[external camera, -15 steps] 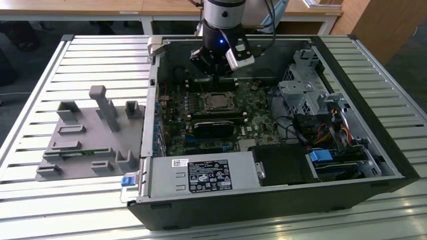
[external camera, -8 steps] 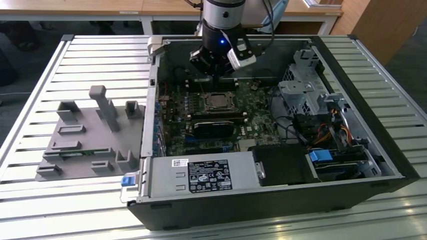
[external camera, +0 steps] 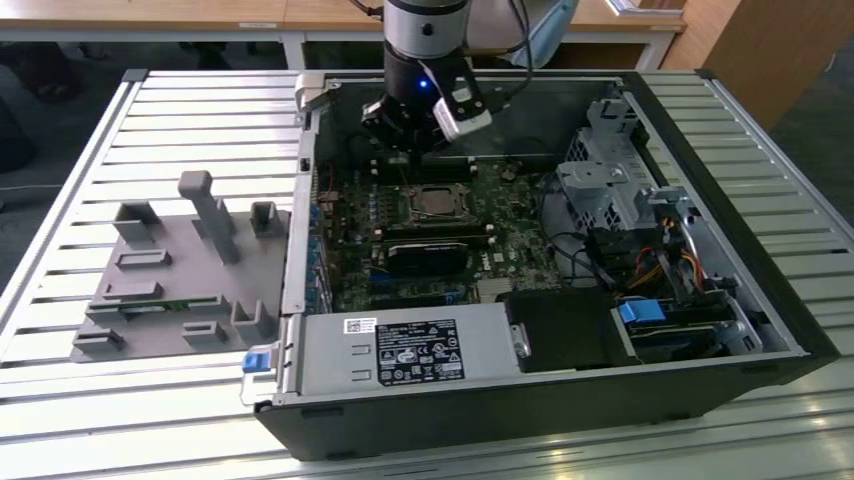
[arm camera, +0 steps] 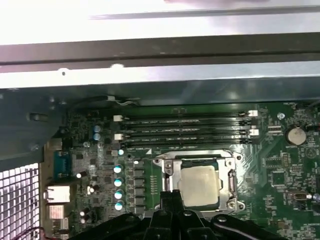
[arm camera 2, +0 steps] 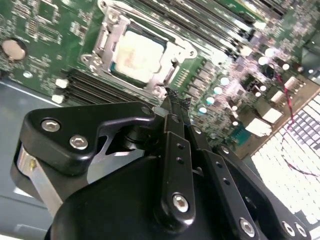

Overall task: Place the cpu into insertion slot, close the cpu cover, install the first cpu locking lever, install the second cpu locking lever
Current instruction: 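Install the first cpu locking lever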

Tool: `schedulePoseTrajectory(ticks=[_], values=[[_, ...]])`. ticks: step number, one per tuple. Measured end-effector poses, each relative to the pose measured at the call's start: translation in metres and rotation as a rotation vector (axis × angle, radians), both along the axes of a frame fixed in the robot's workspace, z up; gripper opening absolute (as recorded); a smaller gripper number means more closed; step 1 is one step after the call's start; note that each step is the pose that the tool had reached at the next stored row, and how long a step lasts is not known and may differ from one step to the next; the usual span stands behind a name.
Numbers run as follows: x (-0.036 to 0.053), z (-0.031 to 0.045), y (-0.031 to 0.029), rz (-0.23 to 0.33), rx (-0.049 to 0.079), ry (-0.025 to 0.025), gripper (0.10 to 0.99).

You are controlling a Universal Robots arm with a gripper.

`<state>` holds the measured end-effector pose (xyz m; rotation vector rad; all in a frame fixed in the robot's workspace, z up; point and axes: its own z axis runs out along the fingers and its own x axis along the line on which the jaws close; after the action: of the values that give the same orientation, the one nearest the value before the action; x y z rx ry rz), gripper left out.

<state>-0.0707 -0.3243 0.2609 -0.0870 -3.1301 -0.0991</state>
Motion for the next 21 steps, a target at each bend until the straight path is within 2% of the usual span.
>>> schedulePoseTrajectory(ticks=[11,21], values=[[-0.0247,-0.0014,0.0064,0.000,0.001,-0.0086,0.106],[-0.0331,-0.0048,0.0186,0.007,0.001,-0.0124,0.106]])
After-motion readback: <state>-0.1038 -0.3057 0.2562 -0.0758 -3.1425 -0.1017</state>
